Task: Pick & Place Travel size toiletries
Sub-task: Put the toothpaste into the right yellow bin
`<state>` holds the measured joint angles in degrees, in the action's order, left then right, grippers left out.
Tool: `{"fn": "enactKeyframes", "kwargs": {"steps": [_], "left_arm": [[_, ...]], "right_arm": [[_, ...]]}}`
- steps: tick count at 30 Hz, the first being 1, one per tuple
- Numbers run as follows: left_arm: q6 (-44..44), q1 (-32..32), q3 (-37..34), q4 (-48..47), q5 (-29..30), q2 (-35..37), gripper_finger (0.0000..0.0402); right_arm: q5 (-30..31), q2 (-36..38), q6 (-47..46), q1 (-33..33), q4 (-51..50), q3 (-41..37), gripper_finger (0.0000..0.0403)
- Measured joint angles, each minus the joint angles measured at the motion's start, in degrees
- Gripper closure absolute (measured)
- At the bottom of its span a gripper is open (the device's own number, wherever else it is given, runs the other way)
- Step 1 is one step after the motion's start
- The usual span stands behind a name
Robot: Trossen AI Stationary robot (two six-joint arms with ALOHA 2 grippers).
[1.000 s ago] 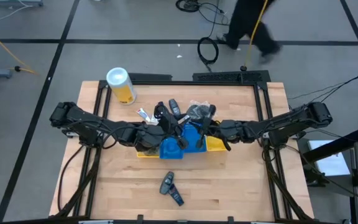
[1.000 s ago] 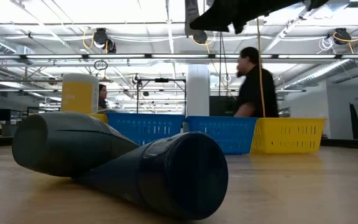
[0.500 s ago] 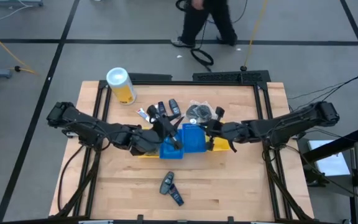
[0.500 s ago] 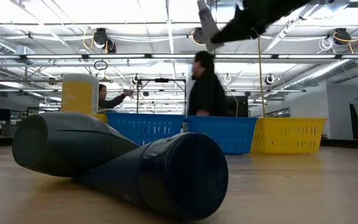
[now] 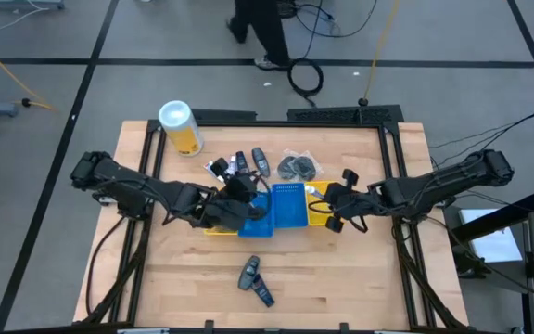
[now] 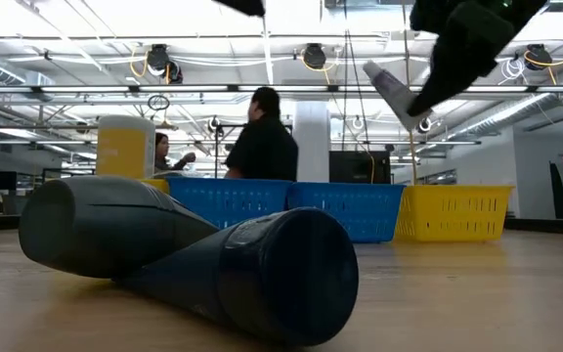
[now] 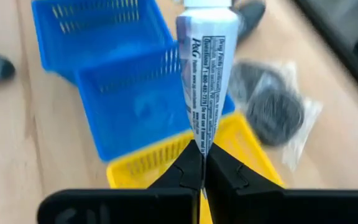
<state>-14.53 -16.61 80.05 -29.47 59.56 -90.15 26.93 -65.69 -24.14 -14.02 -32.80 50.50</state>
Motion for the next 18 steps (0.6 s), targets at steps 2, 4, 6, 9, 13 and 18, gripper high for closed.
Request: {"fn": "enactKeyframes", "kwargs": {"steps": [2,4,6,9,13,18], "left_arm": [[-2.32,0.98,0.0,-2.79,-1.28,0.0,0.0339],[-4.59,2.04,0.0,-5.03,-2.83,0.0,0.0339],[-6.32,3.21,0.0,-6.55,-4.59,0.0,0.0339],[-8.29,5.09,0.0,-8.31,-7.16,0.0,0.0339],[-9.8,7.67,0.0,-8.52,-10.98,0.0,0.0339],[-9.83,10.92,0.0,-9.29,-16.46,-0.02,0.0339]], "right_arm": [[-0.15,0.04,-1.75,0.0,-1.51,-0.42,0.0403],[-0.29,0.07,-3.38,0.02,-2.17,-1.47,0.0403],[-1.84,0.04,-4.58,0.08,-2.25,-2.92,0.0403],[-3.19,0.04,-6.61,0.09,-1.26,-5.27,0.0403],[-3.25,0.06,-9.09,0.09,-0.05,-7.87,0.0403],[-3.24,0.07,-10.56,0.09,0.0,-9.32,0.0403]]}}
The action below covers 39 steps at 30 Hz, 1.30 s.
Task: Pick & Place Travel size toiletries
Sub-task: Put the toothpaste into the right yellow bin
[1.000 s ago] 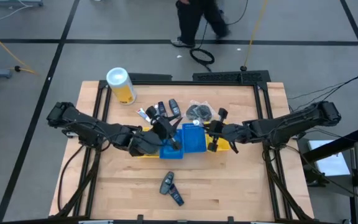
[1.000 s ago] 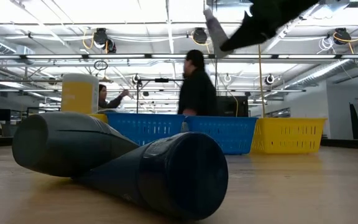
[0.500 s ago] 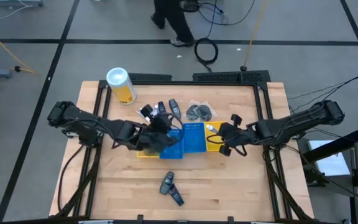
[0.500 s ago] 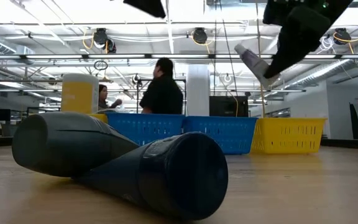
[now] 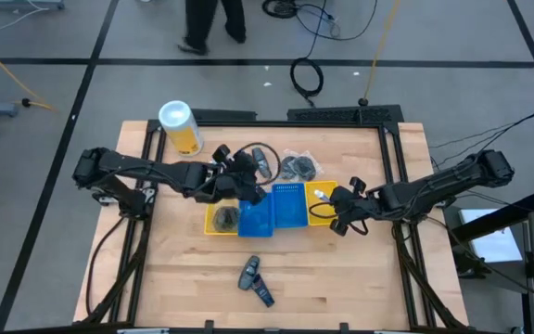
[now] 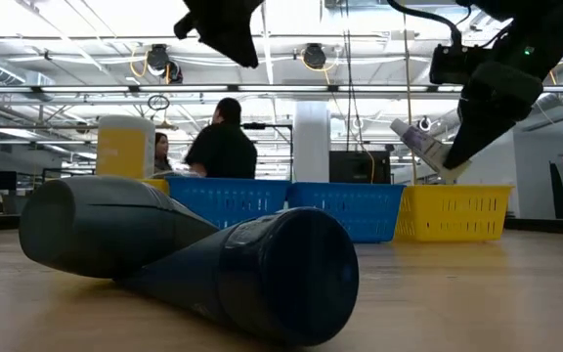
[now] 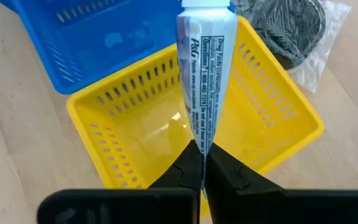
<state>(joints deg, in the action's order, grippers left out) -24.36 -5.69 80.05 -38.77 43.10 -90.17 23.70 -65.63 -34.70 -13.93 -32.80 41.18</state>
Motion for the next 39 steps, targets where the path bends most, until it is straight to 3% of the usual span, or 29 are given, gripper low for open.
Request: {"fn": "enactKeyframes", "kwargs": {"steps": [8,15,24,30,39], "left_arm": [[-1.65,4.25,0.0,-3.99,-1.86,0.0,0.0339],[-3.21,7.03,0.0,-5.61,-7.13,-0.02,0.0339],[-4.61,8.91,0.0,-9.02,-8.16,-0.02,0.0339],[-9.64,12.75,-0.8,-14.1,-13.63,-0.02,0.0339],[-10.27,20.7,-6.81,-13.3,-24.52,-0.09,0.0339]], "right_arm": [[-1.47,0.0,0.68,0.02,0.22,-0.1,0.0395],[-1.2,0.0,1.22,0.02,0.44,-0.1,0.0353],[-1.1,0.13,5.13,0.02,3.25,-0.1,0.0296],[-1.24,0.15,8.92,0.02,6.88,-0.1,0.0285],[-1.28,0.15,13.14,0.02,12.54,-0.1,0.0284]]}}
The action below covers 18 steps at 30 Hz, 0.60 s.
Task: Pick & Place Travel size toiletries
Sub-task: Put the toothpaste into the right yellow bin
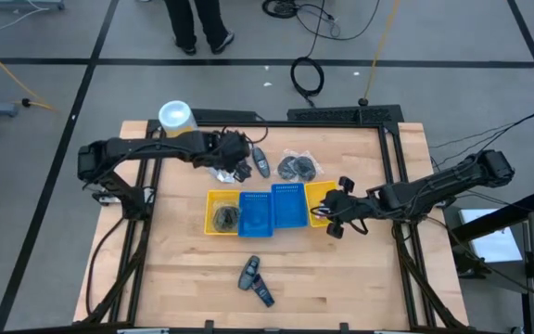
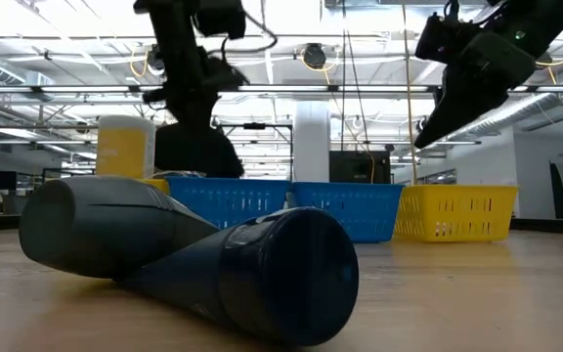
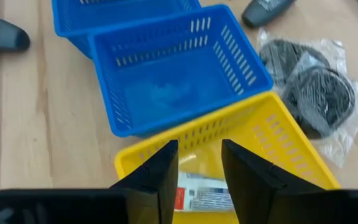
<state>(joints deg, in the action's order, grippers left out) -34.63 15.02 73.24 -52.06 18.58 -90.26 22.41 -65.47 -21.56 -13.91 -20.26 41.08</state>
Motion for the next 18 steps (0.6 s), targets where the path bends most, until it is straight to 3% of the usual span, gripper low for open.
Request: {"fn": "enactKeyframes", "kwargs": {"steps": [12,18], "left_arm": [[3.86,8.28,-4.68,10.98,-8.27,-1.63,0.0339],[4.09,10.95,-6.23,12.32,-8.27,-3.73,0.0339]], "right_arm": [[-0.02,0.0,1.31,-0.02,2.5,0.0,0.0282],[-0.05,0.02,1.49,-0.07,2.89,-0.02,0.0282]]}}
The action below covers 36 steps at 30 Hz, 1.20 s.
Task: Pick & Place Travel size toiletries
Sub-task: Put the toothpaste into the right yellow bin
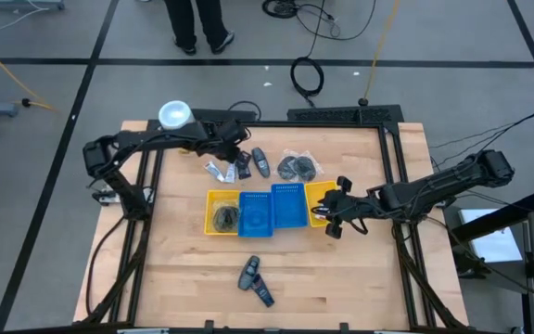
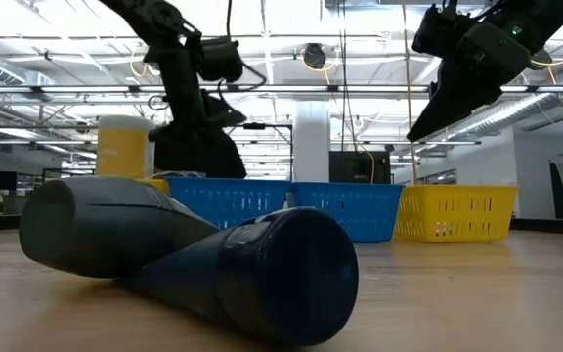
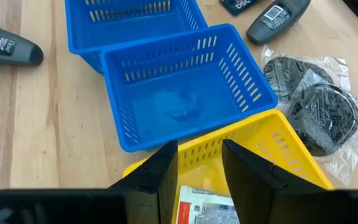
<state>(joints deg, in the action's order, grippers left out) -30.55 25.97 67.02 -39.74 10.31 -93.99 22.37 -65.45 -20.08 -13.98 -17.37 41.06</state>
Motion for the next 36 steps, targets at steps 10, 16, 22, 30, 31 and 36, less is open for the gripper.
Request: {"fn": "enactKeyframes", "kwargs": {"steps": [10,16,22,30,31,36], "left_arm": [[2.0,2.11,-0.04,3.29,-4.84,-8.0,0.0338],[3.21,3.11,0.07,3.52,-6.29,-11.7,0.0319],[2.34,3.31,0.05,3.93,-5.35,-11.17,0.025],[1.9,3.64,0.05,3.44,-4.83,-11.15,0.0179],[1.9,3.64,0.05,3.43,-4.85,-11.11,0.0175],[1.84,3.75,0.05,3.02,-4.73,-9.66,0.0168]], "right_arm": [[-0.02,0.0,1.14,0.0,0.86,-0.02,0.0284],[-0.13,0.0,1.32,0.0,1.34,-0.02,0.0284],[-0.13,0.0,1.57,0.0,1.69,-0.02,0.0286],[-0.08,0.0,1.97,0.0,2.57,-0.02,0.0286],[-0.08,0.0,1.97,0.0,2.54,-0.02,0.0286],[-0.07,0.0,1.95,0.0,2.54,-0.02,0.0287]]}}
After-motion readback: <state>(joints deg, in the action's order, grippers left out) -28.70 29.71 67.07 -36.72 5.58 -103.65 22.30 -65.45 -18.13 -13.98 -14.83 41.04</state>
